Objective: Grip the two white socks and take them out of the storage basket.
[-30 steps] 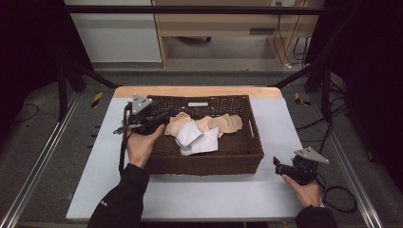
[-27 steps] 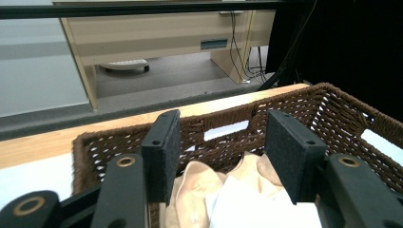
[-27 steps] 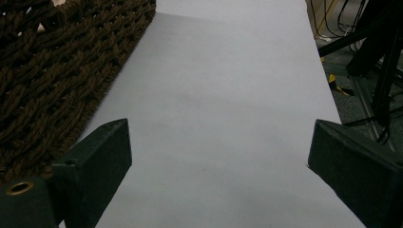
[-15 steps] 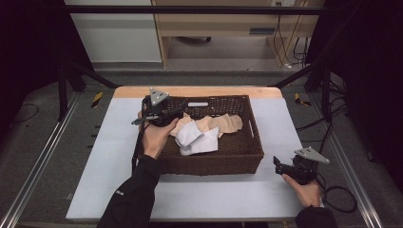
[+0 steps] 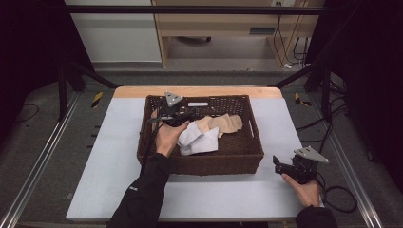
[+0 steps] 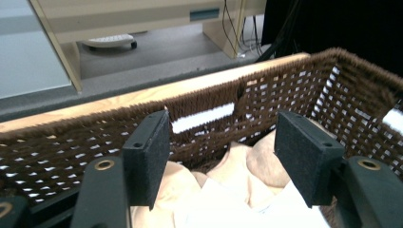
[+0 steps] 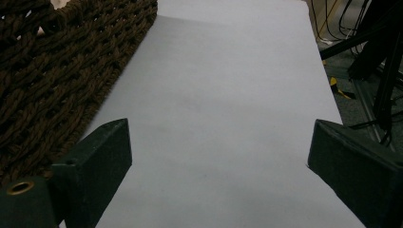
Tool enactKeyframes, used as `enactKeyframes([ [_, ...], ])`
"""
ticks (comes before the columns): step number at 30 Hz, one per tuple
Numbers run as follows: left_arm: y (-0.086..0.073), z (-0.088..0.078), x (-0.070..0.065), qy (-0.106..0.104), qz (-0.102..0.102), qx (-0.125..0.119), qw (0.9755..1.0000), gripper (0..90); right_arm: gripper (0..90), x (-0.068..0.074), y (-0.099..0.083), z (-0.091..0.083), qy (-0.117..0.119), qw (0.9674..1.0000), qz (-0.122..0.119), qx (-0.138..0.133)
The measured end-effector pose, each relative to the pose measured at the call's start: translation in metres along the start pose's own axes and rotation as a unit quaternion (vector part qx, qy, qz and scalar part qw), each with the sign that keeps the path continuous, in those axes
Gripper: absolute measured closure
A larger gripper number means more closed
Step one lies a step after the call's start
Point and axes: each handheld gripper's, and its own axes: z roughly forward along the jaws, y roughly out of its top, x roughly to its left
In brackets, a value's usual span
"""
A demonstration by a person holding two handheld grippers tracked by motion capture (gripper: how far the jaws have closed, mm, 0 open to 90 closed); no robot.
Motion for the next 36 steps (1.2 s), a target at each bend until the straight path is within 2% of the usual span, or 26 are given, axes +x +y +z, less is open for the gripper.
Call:
enactKeyframes([
  [7,-0.011,0.015,-0.002,0.001,0.001,0.026,0.9997,36.0,7.6,0.0,0.0,0.0,-0.001,1.0,0.001,0.0],
  [9,-0.015,0.021,-0.002,0.001,0.006,0.043,0.999,35.6,7.6,0.001,0.0,0.0,0.0,1.0,0.0,0.001],
  [16,-0.027,0.034,-0.007,-0.005,0.018,0.066,0.9977,35.6,7.5,0.001,-0.001,0.001,0.002,1.0,-0.001,-0.001],
  [19,-0.028,0.036,-0.008,-0.012,0.009,0.071,0.9974,34.4,7.5,0.001,-0.001,0.001,0.003,1.0,-0.001,-0.002],
  [23,-0.031,0.038,-0.012,-0.005,0.031,0.093,0.9952,34.1,7.5,0.001,-0.001,0.001,0.002,1.0,0.0,-0.001],
  [28,-0.034,0.041,-0.017,-0.015,0.04,0.107,0.9934,33.7,7.6,0.001,-0.001,0.001,0.001,1.0,-0.002,0.0],
  [31,-0.038,0.044,-0.02,-0.012,0.058,0.128,0.9899,33.2,7.6,0.001,-0.001,0.001,0.0,1.0,-0.002,0.0],
  [36,-0.04,0.046,-0.019,-0.013,0.054,0.138,0.9889,32.3,7.6,0.002,-0.001,0.002,0.001,1.0,-0.003,0.001],
])
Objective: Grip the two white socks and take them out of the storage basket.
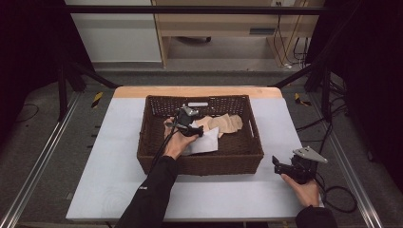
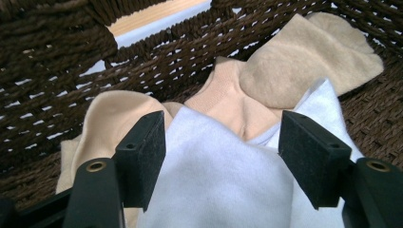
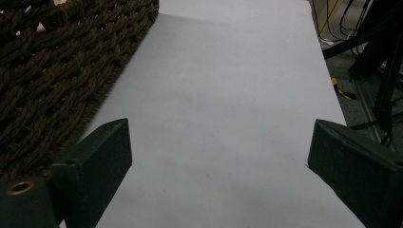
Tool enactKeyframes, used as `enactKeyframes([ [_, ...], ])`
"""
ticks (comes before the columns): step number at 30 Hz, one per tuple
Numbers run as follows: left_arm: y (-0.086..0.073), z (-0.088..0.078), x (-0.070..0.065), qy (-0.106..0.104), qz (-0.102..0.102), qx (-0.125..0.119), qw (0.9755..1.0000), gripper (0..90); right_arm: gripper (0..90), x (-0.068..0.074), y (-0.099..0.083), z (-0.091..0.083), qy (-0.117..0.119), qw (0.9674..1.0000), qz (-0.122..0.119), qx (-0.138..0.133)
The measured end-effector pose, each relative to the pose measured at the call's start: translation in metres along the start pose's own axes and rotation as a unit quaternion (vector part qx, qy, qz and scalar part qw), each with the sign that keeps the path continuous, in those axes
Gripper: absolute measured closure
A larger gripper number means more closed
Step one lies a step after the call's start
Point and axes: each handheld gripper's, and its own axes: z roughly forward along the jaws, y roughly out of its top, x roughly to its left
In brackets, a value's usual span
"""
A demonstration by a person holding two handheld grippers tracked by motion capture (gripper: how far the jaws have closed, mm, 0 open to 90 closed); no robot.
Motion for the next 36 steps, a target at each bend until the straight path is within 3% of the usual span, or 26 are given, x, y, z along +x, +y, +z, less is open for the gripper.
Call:
enactKeyframes([
  [5,-0.004,0.006,0.003,-0.003,0.0,0.029,0.9996,33.2,7.6,0.0,0.0,0.0,0.0,1.0,-0.001,0.0],
  [8,-0.006,0.008,0.003,-0.006,0.005,0.044,0.999,38.8,7.6,0.0,0.0,0.0,0.0,1.0,-0.001,0.0],
  [14,-0.008,0.009,0.003,-0.017,-0.004,0.079,0.9967,56.8,7.8,0.0,0.0,0.0,0.001,1.0,-0.001,0.001],
  [16,-0.007,0.007,0.003,-0.015,-0.008,0.084,0.9963,64.9,7.9,0.0,0.0,-0.001,0.001,1.0,-0.001,0.001],
  [17,-0.006,0.006,0.003,-0.01,-0.007,0.083,0.9965,74.6,7.9,-0.001,0.0,-0.001,0.0,1.0,-0.001,0.0],
  [20,-0.004,0.001,0.004,-0.007,-0.014,0.077,0.9969,82.4,7.8,-0.001,0.0,-0.002,0.0,1.0,-0.001,0.0],
  [23,-0.003,-0.008,0.007,-0.006,-0.027,0.051,0.9983,84.6,7.9,0.0,0.0,-0.001,-0.001,1.0,-0.003,0.002],
  [28,-0.002,-0.015,0.009,-0.005,-0.031,0.018,0.9993,85.8,8.0,0.0,0.0,-0.001,-0.002,1.0,-0.003,0.003],
  [30,0.001,-0.02,0.009,-0.007,-0.033,-0.007,0.9994,85.9,8.0,-0.001,0.0,-0.002,-0.002,1.0,-0.004,0.002],
  [31,0.002,-0.025,0.011,-0.007,-0.031,-0.028,0.9991,86.0,8.0,-0.001,0.0,-0.001,-0.002,1.0,-0.005,0.001],
  [32,0.002,-0.025,0.011,-0.007,-0.031,-0.028,0.9991,86.0,8.0,-0.001,0.0,-0.001,-0.002,1.0,-0.005,0.001],
  [33,0.005,-0.033,0.013,-0.011,-0.035,-0.059,0.9976,86.0,8.0,-0.001,0.0,-0.001,-0.002,1.0,-0.004,0.002],
  [34,0.005,-0.033,0.013,-0.011,-0.035,-0.059,0.9976,86.0,8.0,-0.001,0.0,-0.001,-0.002,1.0,-0.004,0.002],
  [36,0.007,-0.043,0.016,-0.013,-0.039,-0.09,0.9951,86.0,8.0,-0.001,0.0,-0.001,-0.004,1.0,-0.005,0.002],
])
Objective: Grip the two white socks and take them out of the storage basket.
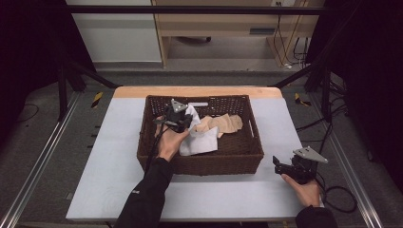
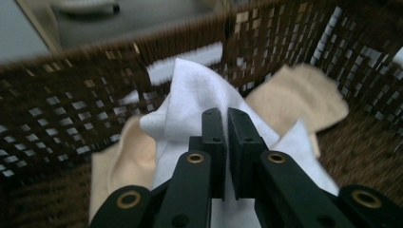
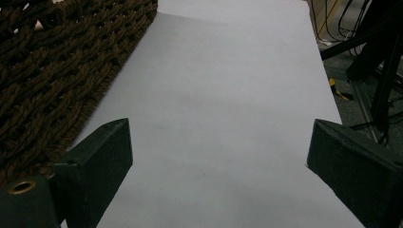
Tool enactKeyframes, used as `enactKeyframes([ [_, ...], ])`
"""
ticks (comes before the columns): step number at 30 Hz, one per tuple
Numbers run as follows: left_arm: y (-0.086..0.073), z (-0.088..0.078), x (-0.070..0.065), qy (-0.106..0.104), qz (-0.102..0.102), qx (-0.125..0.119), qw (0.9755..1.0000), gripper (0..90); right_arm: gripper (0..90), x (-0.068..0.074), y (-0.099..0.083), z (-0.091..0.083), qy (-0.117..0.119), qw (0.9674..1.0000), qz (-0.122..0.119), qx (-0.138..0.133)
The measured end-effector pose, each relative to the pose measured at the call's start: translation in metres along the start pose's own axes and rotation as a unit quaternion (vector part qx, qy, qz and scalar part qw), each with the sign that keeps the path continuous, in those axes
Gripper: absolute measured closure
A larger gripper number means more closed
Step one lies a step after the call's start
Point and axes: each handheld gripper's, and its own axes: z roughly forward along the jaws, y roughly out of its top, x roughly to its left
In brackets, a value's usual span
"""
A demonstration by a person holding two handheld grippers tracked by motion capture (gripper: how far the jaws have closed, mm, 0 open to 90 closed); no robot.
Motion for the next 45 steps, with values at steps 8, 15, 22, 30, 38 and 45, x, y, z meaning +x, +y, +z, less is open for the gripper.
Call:
enactKeyframes([
  [8,0.017,-0.042,0.005,-0.025,-0.016,-0.095,0.9951,86.0,8.0,0.0,0.0,-0.001,-0.002,1.0,0.001,0.0],
  [15,0.028,-0.069,0.006,-0.037,-0.024,-0.151,0.9875,86.0,8.1,0.0,0.0,-0.001,-0.002,1.0,0.0,0.0],
  [22,0.033,-0.092,0.01,-0.041,-0.031,-0.182,0.982,86.0,8.1,0.0,0.0,-0.001,-0.002,1.0,0.0,-0.001],
  [30,0.035,-0.121,0.02,-0.039,-0.035,-0.209,0.9764,86.0,8.0,-0.001,-0.001,0.0,0.001,1.0,0.005,-0.004],
  [38,0.036,-0.149,0.03,-0.031,-0.035,-0.231,0.9718,86.0,8.0,-0.001,-0.002,0.0,0.0,0.9999,0.009,-0.006],
  [45,0.027,-0.175,0.048,-0.016,-0.044,-0.243,0.969,86.0,7.9,-0.001,-0.004,0.001,-0.001,0.9999,0.012,-0.008],
])
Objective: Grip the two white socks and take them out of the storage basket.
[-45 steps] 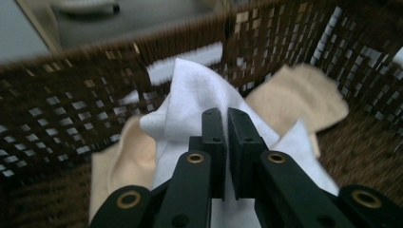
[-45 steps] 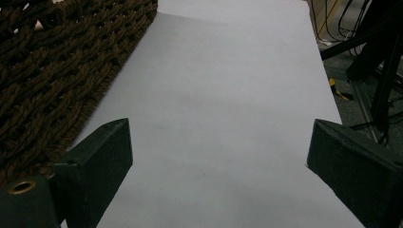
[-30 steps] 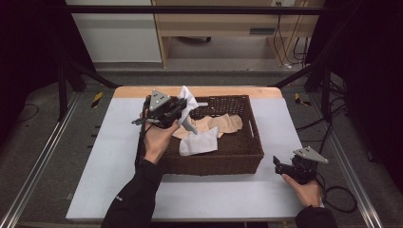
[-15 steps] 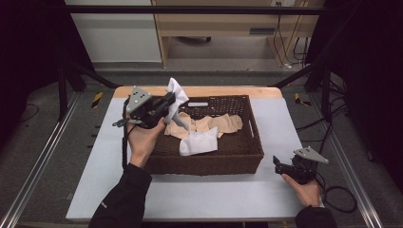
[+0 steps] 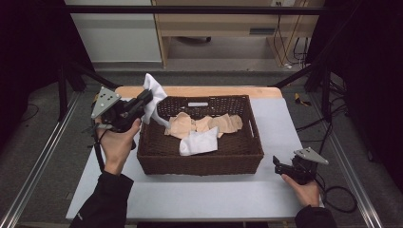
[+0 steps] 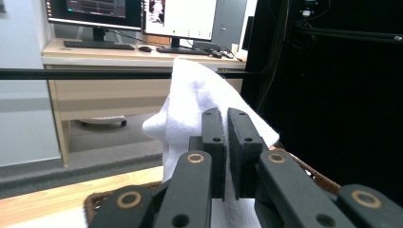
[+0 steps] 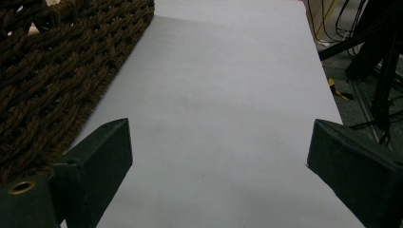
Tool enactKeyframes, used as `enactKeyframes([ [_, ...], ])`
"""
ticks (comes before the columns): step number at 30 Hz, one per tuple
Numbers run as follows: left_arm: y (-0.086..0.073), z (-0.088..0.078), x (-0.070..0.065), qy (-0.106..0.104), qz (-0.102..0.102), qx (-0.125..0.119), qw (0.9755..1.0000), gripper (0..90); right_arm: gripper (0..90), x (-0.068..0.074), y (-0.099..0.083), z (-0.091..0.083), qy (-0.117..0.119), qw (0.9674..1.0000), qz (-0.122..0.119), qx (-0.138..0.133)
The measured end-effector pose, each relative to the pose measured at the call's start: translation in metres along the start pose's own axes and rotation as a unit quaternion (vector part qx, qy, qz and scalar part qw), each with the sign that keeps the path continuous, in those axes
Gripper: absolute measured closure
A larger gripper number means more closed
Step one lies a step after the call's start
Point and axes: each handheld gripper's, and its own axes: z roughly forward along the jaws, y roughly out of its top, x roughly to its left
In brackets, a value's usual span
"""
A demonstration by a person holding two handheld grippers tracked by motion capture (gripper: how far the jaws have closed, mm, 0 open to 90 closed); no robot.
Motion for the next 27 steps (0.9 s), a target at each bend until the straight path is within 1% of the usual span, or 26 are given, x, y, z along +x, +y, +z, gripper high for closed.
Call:
enactKeyframes([
  [1,0.0,0.0,0.0,0.0,0.0,0.0,1.0,86.0,7.9,0.0,0.0,0.0,0.0,1.0,0.0,0.0],
  [2,0.001,-0.007,0.005,0.004,-0.002,-0.004,1.0,86.0,7.9,0.0,0.0,0.0,-0.001,1.0,0.0,-0.001],
  [3,0.001,-0.007,0.005,0.004,-0.002,-0.004,1.0,86.0,8.0,0.0,0.0,0.0,-0.001,1.0,-0.002,-0.001],
  [6,0.001,-0.02,0.013,0.012,-0.004,-0.008,0.9999,86.0,7.9,0.0,0.0,0.0,-0.002,1.0,-0.003,-0.001],
  [8,-0.001,-0.03,0.022,0.023,-0.005,-0.007,0.9997,86.0,7.9,0.0,0.0,0.0,-0.002,1.0,-0.004,-0.001],
  [9,-0.001,-0.03,0.022,0.023,-0.005,-0.007,0.9997,86.0,7.9,0.0,0.0,0.0,-0.002,1.0,-0.004,-0.001],
  [11,-0.004,-0.038,0.031,0.031,-0.014,-0.01,0.9994,85.9,7.9,0.0,0.0,0.0,-0.003,1.0,-0.005,0.001],
  [13,-0.009,-0.046,0.04,0.041,-0.018,-0.01,0.999,86.0,7.9,0.0,0.0,0.0,-0.003,1.0,-0.006,0.002],
  [14,-0.012,-0.05,0.045,0.049,-0.018,-0.007,0.9986,86.0,7.9,0.0,-0.001,0.0,-0.003,1.0,-0.008,0.002],
  [15,-0.012,-0.05,0.045,0.049,-0.018,-0.007,0.9986,86.0,7.9,0.0,-0.001,0.0,-0.003,1.0,-0.008,0.002],
  [16,-0.017,-0.055,0.051,0.056,-0.019,-0.004,0.9982,86.0,7.9,0.001,-0.001,0.0,-0.003,1.0,-0.008,0.002],
  [17,-0.019,-0.057,0.054,0.058,-0.023,-0.003,0.998,85.9,7.9,0.001,-0.001,0.0,-0.003,1.0,-0.009,0.002],
  [19,-0.031,-0.066,0.067,0.074,-0.031,0.004,0.9968,85.9,8.1,0.001,-0.001,0.0,-0.003,0.9999,-0.01,0.002],
  [20,-0.031,-0.066,0.067,0.074,-0.031,0.004,0.9968,85.9,8.1,0.001,-0.001,0.0,-0.003,0.9999,-0.01,0.002],
  [25,-0.055,-0.075,0.086,0.103,-0.034,0.03,0.9936,85.9,8.3,0.001,-0.001,0.0,-0.004,0.9999,-0.011,0.002],
  [27,-0.066,-0.076,0.093,0.11,-0.04,0.041,0.9922,85.9,8.3,0.001,-0.001,0.0,-0.004,0.9999,-0.012,0.002],
])
